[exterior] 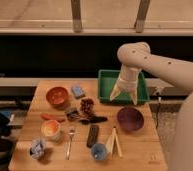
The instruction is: Place banana in tray
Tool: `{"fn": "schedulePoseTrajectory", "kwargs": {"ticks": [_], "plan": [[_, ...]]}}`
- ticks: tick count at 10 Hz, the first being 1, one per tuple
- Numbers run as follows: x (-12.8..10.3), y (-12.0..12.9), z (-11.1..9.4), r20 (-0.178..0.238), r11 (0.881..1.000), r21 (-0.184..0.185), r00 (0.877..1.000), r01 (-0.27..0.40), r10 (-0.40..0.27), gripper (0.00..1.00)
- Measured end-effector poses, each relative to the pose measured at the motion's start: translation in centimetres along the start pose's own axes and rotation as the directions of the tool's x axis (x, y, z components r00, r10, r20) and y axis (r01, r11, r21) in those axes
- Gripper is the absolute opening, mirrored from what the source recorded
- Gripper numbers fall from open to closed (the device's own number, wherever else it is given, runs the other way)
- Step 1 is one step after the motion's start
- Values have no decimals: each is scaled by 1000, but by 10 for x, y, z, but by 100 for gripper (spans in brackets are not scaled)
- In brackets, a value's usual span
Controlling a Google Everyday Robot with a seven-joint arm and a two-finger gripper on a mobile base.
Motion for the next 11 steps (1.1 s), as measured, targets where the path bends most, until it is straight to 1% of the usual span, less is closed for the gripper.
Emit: {"fn": "schedulePoseTrajectory", "kwargs": {"ticks": [1,2,3,8,9,11], "plan": [[5,0,12,-30,1000,6,1000,8,-8,74],[16,-1,26,-64,999,16,998,28,-27,74],[21,-3,33,-82,999,22,996,36,-34,74],[21,-3,33,-84,999,26,996,39,-37,74],[24,-3,37,-92,998,39,995,46,-42,74],[41,1,51,-116,997,60,992,52,-45,74]]}}
